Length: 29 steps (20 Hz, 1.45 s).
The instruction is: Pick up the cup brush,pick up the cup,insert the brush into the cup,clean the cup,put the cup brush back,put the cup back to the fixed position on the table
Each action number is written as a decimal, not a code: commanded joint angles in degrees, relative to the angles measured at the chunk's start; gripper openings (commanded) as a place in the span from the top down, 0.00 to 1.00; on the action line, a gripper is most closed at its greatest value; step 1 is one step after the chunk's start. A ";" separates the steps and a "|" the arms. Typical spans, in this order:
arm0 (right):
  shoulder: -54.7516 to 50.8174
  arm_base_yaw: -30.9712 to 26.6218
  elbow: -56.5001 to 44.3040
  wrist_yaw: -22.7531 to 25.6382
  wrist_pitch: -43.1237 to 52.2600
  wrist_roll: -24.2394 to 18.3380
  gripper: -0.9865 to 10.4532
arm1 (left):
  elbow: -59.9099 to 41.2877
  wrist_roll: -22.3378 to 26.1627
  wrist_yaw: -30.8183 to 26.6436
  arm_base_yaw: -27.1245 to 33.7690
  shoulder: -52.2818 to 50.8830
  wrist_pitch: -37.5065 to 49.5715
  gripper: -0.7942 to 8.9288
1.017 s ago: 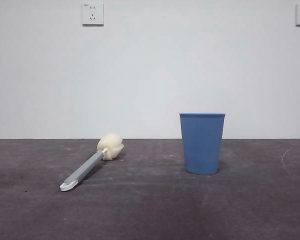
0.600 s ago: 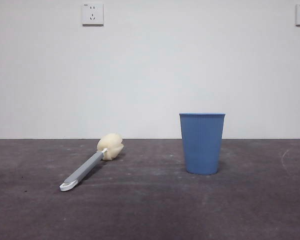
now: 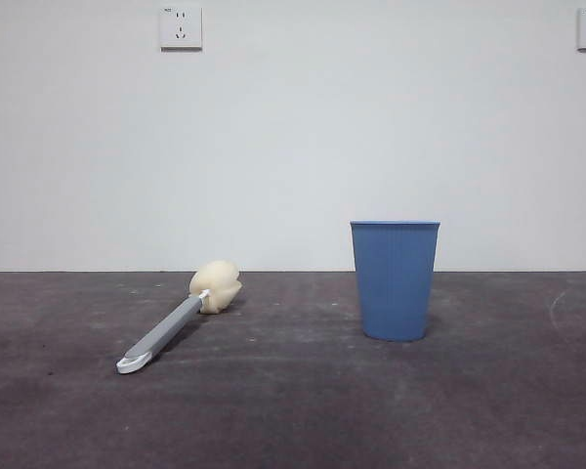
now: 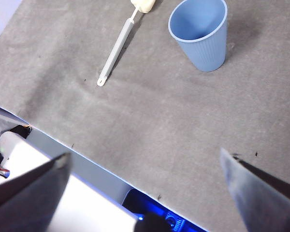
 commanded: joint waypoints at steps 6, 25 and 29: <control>2.25 0.17 0.02 0.09 0.44 0.37 0.39 | 0.13 -0.20 0.31 -2.60 8.00 9.11 0.24; 5.88 0.15 0.02 0.37 3.26 1.64 0.39 | 0.13 -16.94 -33.83 -31.47 50.86 41.59 0.24; 5.88 0.15 0.02 0.35 3.30 1.66 0.39 | 0.13 -19.78 -34.75 -31.87 56.65 42.84 0.24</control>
